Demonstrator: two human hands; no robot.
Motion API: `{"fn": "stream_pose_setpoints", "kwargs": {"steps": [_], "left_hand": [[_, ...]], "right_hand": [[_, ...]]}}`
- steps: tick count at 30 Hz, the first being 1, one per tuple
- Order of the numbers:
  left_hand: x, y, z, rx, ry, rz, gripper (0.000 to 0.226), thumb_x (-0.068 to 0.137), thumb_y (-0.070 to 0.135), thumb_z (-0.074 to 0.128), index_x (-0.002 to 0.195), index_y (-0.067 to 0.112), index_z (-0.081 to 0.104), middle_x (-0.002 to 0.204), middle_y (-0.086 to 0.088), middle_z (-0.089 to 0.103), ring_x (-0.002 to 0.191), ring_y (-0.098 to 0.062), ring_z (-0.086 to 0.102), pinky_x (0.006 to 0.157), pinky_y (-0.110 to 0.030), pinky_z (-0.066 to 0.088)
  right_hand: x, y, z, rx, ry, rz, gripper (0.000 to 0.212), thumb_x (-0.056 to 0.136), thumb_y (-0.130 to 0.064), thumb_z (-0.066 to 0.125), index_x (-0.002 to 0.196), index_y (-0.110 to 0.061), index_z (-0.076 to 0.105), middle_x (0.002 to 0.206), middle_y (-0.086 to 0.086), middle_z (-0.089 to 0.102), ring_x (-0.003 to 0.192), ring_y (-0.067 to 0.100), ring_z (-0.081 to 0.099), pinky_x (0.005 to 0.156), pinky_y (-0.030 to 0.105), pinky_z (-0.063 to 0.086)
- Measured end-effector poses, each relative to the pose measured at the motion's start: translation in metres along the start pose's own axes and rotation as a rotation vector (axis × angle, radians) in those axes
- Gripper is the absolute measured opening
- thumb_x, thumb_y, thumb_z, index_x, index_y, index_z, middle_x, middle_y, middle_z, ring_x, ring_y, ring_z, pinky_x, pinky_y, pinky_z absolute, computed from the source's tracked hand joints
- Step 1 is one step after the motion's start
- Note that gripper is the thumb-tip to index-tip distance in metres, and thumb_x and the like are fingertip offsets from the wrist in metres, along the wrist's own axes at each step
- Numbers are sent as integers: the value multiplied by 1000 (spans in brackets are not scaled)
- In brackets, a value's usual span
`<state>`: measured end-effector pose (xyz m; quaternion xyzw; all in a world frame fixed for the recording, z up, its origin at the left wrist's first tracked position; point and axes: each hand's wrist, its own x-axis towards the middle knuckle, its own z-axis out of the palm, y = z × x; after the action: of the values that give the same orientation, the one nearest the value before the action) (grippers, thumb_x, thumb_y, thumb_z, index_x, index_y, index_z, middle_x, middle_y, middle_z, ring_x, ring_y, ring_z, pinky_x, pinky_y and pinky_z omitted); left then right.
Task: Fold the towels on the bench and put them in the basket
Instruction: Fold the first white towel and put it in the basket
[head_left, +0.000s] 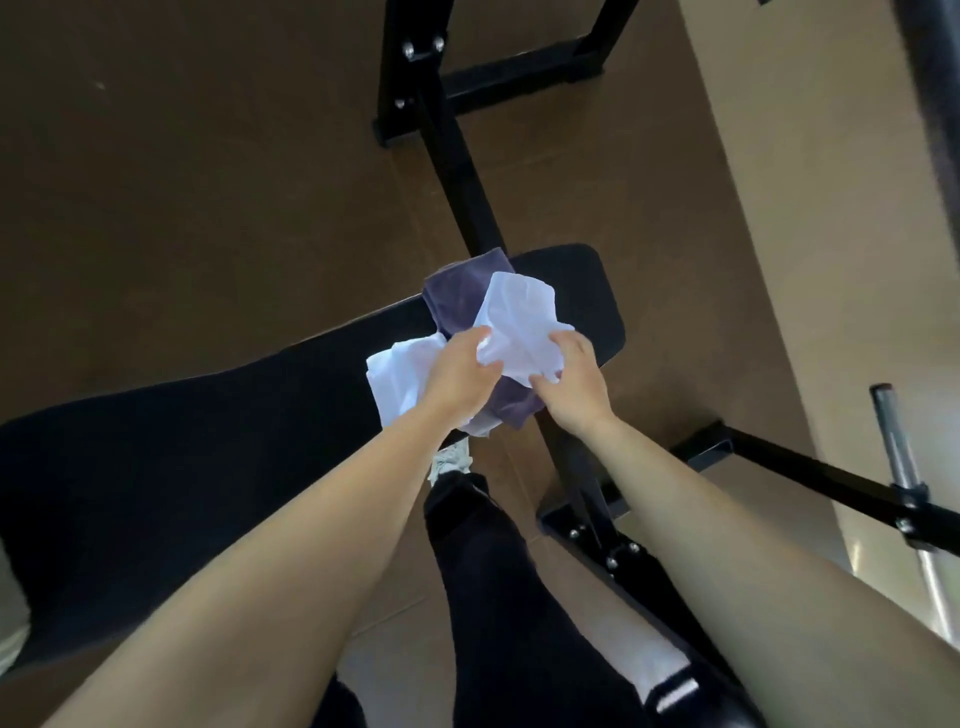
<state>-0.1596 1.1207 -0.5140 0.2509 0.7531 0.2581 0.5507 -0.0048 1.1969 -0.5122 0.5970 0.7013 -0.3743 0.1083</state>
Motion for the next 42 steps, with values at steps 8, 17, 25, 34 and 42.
{"fn": "stream_pose_setpoints", "kwargs": {"steps": [8, 17, 25, 34, 42], "left_hand": [[52, -11, 18, 85, 34, -109, 27, 94, 24, 69, 119, 22, 60, 102, 1, 66, 101, -24, 65, 80, -31, 48], [26, 6, -12, 177, -95, 342, 12, 95, 19, 73, 104, 16, 81, 84, 11, 66, 79, -4, 55, 72, -10, 40], [-9, 44, -50, 119, -15, 533, 5, 93, 19, 74, 90, 16, 72, 89, 7, 71, 80, -9, 65, 72, -25, 50], [-41, 68, -121, 221, -146, 499, 10, 88, 20, 82, 86, 23, 73, 82, 15, 70, 70, -6, 67, 68, -27, 56], [-61, 76, -118, 90, -58, 440, 6, 106, 25, 56, 103, 20, 55, 87, 6, 62, 75, -10, 54, 71, -34, 46]], "right_hand": [[27, 13, 5, 4, 44, 24, 50, 95, -18, 69, 141, -26, 50, 145, -9, 39, 104, 12, 56, 95, 33, 57], [9, -44, -32, -181, -230, -348, 47, 97, -4, 59, 137, -28, 57, 141, -10, 54, 113, 14, 58, 94, 27, 48], [-3, -83, -106, -496, -202, -287, 17, 91, -39, 71, 78, -33, 61, 87, -4, 64, 78, 22, 60, 55, 27, 31], [-43, -132, -147, -418, -14, -469, 16, 91, -23, 71, 90, -27, 55, 91, -6, 58, 78, 19, 58, 61, 29, 42], [-72, -134, -148, -320, 39, -470, 24, 87, -22, 72, 73, -19, 53, 89, -1, 50, 69, 23, 50, 54, 27, 31]]}}
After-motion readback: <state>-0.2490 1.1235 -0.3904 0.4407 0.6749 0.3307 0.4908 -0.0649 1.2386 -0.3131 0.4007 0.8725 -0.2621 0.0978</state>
